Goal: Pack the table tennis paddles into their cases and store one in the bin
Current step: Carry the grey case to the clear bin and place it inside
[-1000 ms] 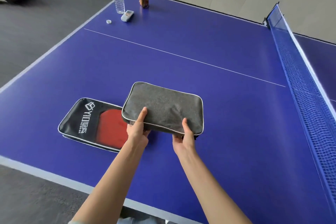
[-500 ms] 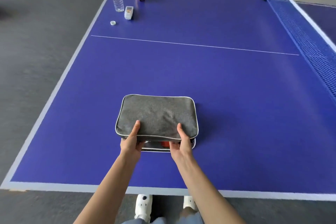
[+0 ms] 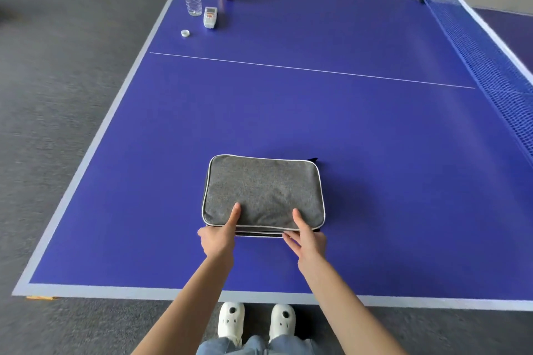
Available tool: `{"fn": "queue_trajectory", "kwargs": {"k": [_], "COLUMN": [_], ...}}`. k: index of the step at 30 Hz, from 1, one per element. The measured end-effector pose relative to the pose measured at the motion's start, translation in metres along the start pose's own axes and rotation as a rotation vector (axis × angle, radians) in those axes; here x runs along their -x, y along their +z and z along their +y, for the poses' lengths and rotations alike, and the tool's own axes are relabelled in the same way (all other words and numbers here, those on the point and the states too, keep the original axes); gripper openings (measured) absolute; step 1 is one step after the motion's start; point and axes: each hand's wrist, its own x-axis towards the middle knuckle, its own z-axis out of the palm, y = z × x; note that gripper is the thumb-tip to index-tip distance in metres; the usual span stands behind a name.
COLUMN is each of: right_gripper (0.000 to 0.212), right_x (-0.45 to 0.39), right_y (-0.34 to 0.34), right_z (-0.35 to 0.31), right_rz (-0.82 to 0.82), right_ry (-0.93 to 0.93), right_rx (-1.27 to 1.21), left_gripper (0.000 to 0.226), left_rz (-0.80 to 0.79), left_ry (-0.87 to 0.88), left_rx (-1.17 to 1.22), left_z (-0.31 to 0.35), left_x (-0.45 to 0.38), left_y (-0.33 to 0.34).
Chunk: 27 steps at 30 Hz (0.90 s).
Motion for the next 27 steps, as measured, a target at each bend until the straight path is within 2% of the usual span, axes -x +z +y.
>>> {"fn": "queue_trajectory", "kwargs": {"k": [1,3,5,7,9,11,14,17,21,24,27], "right_gripper": [0.041,0.061,0.095,0.119,0.114,0.098,0.088,0.079,0.061,0.059,0.061], "right_x": [0.001,0.004,0.006,0.012,0.013,0.012,0.009,0.009,0.017,0.024,0.03], "right_y": [-0.001,-0.002,0.0,0.005,0.011,0.018,0.026,0.025,0.029,0.036,0.031], "right_z": [0.001,0.0,-0.003,-0.007,-0.01,-0.011,-0.006,0.001,0.0,-0.01,-0.015], "right_rz": [0.016,0.063,0.085,0.093,0.073,0.0,-0.023,-0.04,-0.029,-0.11,-0.068], "right_ry": [-0.009,-0.005,0.062,0.171,0.259,0.298,0.269,0.215,0.134,0.114,0.085], "right_rx": [0.043,0.091,0.08,0.018,-0.062,-0.122,-0.136,-0.17,-0.273,-0.386,-0.426], "left_gripper": [0.1,0.11,0.1,0.09,0.092,0.092,0.087,0.091,0.082,0.073,0.069], "left_rz": [0.006,-0.1,-0.246,-0.325,-0.318,-0.265,-0.236,-0.196,-0.275,-0.322,-0.352], "left_ry": [-0.071,-0.23,-0.347,-0.356,-0.36,-0.407,-0.411,-0.402,-0.267,-0.234,-0.229], "left_rx": [0.035,0.14,0.235,0.263,0.304,0.395,0.489,0.511,0.517,0.51,0.466], "left_z": [-0.001,-0.001,0.003,0.005,0.006,0.008,0.009,0.014,0.021,0.03,0.033], "left_x": [-0.001,0.0,0.005,0.01,0.015,0.018,0.016,0.019,0.025,0.031,0.037], "left_y": [-0.001,-0.003,0.002,0.012,0.024,0.032,0.034,0.033,0.034,0.036,0.036]}}
